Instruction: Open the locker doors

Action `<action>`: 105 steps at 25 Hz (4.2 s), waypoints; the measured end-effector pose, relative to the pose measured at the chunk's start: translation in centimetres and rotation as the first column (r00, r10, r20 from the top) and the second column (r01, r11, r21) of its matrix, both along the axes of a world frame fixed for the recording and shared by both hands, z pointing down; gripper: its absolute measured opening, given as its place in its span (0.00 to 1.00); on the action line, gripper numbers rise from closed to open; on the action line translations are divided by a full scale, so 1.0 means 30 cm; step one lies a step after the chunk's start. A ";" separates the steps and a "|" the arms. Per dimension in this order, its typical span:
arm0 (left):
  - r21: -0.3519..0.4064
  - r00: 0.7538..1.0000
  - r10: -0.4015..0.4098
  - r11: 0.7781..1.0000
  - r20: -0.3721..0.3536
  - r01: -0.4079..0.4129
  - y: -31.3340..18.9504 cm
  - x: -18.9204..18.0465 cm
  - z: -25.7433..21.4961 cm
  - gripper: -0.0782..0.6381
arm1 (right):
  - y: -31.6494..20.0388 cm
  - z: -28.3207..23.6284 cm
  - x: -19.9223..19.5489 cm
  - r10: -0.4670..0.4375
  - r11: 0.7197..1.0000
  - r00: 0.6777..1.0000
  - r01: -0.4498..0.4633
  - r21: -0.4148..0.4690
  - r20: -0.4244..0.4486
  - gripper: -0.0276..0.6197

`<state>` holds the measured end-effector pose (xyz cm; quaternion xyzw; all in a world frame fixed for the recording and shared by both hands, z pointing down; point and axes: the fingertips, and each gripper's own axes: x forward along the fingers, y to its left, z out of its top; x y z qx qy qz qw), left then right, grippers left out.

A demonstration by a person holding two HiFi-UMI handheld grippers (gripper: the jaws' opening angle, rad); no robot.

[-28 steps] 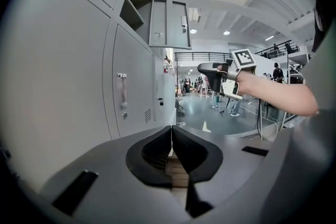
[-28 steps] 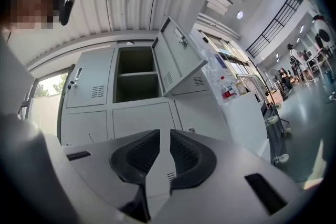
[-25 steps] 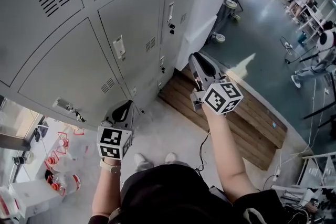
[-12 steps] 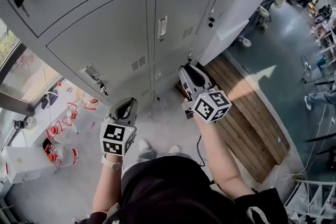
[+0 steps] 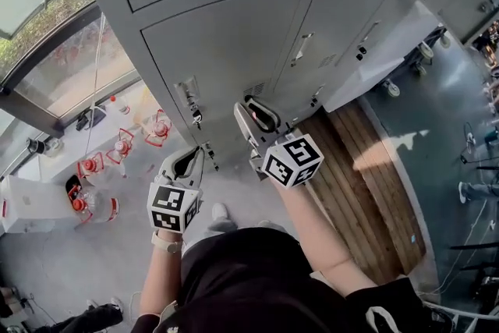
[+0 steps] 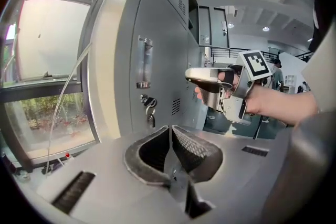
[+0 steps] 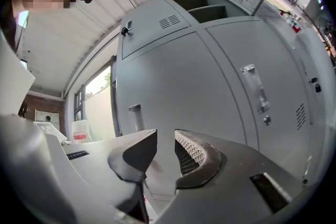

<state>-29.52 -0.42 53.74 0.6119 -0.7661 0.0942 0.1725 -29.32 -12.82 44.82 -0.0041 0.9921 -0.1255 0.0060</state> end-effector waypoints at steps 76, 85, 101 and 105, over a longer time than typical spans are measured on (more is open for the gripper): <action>-0.031 0.963 0.271 0.962 -0.019 -0.271 -0.280 0.581 0.050 0.14 | -0.052 -0.039 0.629 0.080 0.996 0.994 -0.076 -0.052 0.071 0.21; -0.043 0.926 0.378 0.925 -0.013 -0.378 -0.424 0.674 0.051 0.14 | -0.251 -0.034 0.749 0.229 0.971 0.971 -0.224 -0.080 0.066 0.20; -0.035 0.883 0.469 0.883 -0.003 -0.469 -0.541 0.654 0.037 0.14 | -0.529 -0.045 0.809 0.447 0.894 0.894 -0.444 -0.063 0.037 0.17; -0.042 0.879 0.477 0.878 -0.011 -0.477 -0.548 0.643 0.040 0.14 | -0.568 -0.045 0.811 0.473 0.880 0.880 -0.470 -0.070 0.036 0.17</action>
